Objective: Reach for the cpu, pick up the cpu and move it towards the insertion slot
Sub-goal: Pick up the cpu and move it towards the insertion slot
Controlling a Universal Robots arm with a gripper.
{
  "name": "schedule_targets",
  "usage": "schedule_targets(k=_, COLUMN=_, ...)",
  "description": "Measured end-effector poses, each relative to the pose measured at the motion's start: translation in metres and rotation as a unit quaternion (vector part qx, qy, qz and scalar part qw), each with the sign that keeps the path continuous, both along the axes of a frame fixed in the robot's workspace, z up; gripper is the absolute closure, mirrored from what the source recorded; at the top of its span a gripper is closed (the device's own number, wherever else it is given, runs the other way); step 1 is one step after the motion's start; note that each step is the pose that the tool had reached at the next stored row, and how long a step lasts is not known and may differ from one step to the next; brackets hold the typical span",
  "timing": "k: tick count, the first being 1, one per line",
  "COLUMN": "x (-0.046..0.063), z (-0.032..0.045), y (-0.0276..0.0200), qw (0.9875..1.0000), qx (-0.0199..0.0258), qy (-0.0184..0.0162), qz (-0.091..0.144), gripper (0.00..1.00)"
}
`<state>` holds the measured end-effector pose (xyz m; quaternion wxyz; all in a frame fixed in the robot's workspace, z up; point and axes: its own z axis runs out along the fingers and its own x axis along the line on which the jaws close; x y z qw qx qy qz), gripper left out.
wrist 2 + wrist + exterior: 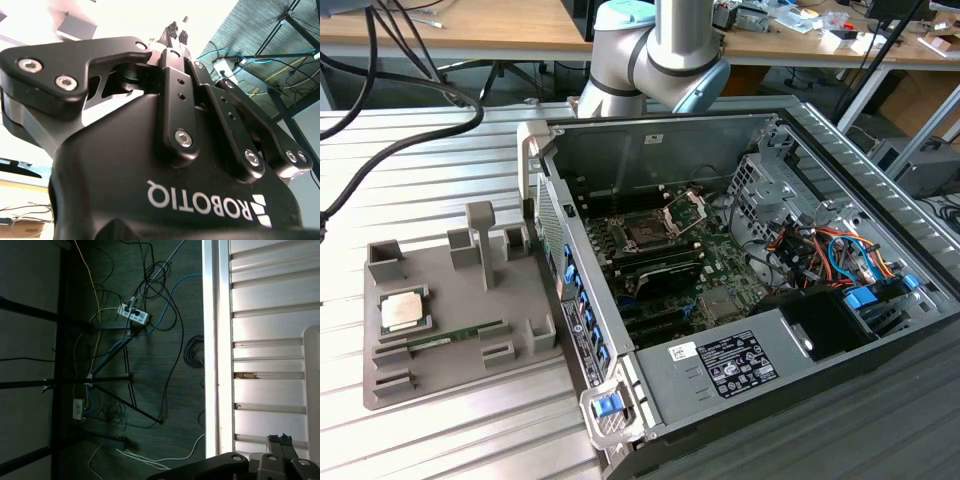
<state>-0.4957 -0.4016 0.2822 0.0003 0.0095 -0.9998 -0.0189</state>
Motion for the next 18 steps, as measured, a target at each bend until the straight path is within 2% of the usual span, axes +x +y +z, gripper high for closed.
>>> schedule_targets(k=18, x=0.012, z=-0.0018, y=-0.0001, qw=1.0, qx=-0.0038, qy=0.0002, qz=0.0, gripper=0.9)
